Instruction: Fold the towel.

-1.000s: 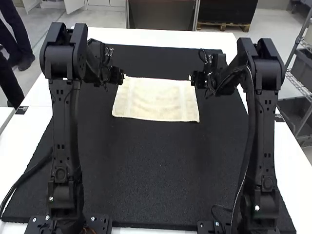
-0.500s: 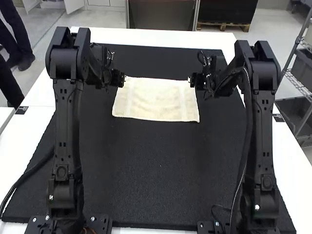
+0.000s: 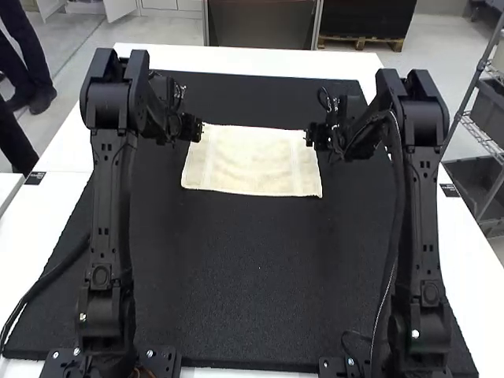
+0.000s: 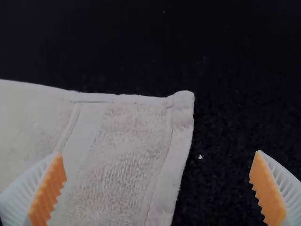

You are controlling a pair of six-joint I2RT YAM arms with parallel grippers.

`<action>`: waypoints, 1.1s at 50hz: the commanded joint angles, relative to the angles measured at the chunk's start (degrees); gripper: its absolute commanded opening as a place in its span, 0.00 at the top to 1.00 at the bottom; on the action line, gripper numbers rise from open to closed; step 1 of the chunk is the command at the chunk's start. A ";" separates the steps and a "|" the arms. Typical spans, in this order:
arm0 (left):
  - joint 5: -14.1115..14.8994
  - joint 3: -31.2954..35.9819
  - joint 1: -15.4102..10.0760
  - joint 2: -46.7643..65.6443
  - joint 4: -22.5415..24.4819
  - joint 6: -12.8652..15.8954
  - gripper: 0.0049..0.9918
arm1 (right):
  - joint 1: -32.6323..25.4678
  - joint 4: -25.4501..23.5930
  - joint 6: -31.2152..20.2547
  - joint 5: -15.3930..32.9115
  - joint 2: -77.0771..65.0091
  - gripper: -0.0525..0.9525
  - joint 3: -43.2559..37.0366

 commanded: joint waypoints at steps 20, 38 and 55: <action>0.37 5.29 -1.42 3.16 0.22 -0.25 0.06 | 1.75 -1.14 0.23 -0.64 2.43 0.05 5.01; 0.37 7.32 -1.51 5.19 0.13 -0.07 0.06 | 1.67 -1.22 0.41 -0.72 3.40 0.05 5.89; 0.37 8.19 -2.12 6.06 0.48 0.02 0.06 | 1.75 -1.31 0.49 -0.72 4.63 0.05 7.30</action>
